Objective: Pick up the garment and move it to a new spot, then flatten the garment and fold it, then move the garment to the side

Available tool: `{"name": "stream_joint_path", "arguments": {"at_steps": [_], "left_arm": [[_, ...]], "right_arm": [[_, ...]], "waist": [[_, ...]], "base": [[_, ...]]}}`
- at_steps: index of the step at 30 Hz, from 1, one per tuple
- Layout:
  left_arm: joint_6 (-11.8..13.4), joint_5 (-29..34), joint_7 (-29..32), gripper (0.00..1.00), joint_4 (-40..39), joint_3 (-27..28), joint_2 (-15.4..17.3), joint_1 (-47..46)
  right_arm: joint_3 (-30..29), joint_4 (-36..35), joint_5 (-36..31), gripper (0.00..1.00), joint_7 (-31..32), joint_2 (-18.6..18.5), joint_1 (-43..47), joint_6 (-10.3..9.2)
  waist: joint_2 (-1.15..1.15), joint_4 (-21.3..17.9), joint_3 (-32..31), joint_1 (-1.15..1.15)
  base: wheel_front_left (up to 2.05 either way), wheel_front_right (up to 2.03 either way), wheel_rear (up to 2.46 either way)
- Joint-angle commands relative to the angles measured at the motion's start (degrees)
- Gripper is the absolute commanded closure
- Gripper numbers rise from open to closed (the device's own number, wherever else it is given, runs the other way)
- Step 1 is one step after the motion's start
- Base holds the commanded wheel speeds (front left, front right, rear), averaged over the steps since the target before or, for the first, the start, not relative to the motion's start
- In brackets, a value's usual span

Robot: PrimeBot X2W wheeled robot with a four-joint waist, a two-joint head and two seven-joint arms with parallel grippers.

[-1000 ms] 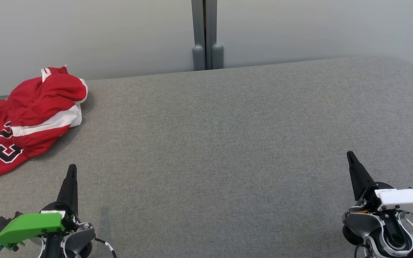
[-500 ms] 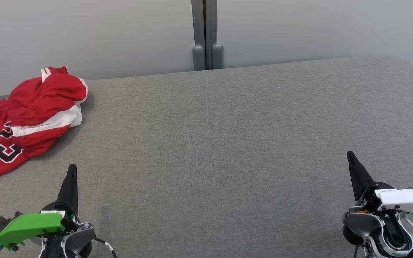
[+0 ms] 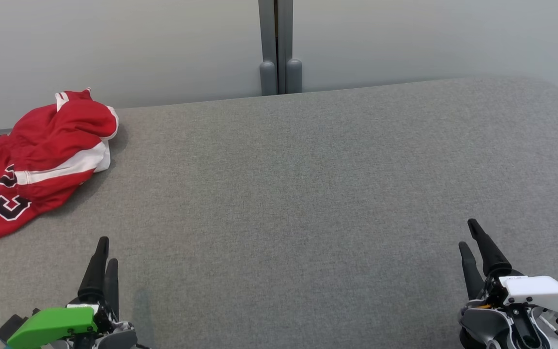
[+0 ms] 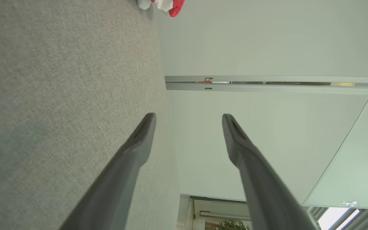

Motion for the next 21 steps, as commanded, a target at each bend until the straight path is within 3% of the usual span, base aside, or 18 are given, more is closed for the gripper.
{"name": "stream_joint_path", "arguments": {"at_steps": [1, 10, 21], "left_arm": [[0.0, 0.3, -0.7, 0.0, -1.1, -0.5, 0.1, -0.7], [0.2, 2.7, -3.3, 0.0, -2.3, -2.4, 0.2, -0.1], [2.7, 11.9, -6.1, 0.0, -6.1, -4.4, 0.3, 0.2]], "right_arm": [[0.5, -1.0, -0.3, 0.0, -0.7, -0.2, -0.8, 0.01], [1.7, -1.9, -2.7, 0.0, -3.2, -0.3, -0.2, 0.01], [2.5, -4.5, -12.2, 0.0, -6.0, -0.4, 0.2, 0.02]], "waist": [[0.0, 0.0, 0.0, 0.0], [0.0, 0.0, 0.0, 0.0], [0.0, -0.1, 0.1, 0.0]], "base": [[0.0, 0.0, 0.0], [0.0, 0.0, 0.0], [0.0, 0.0, 0.0]]}}
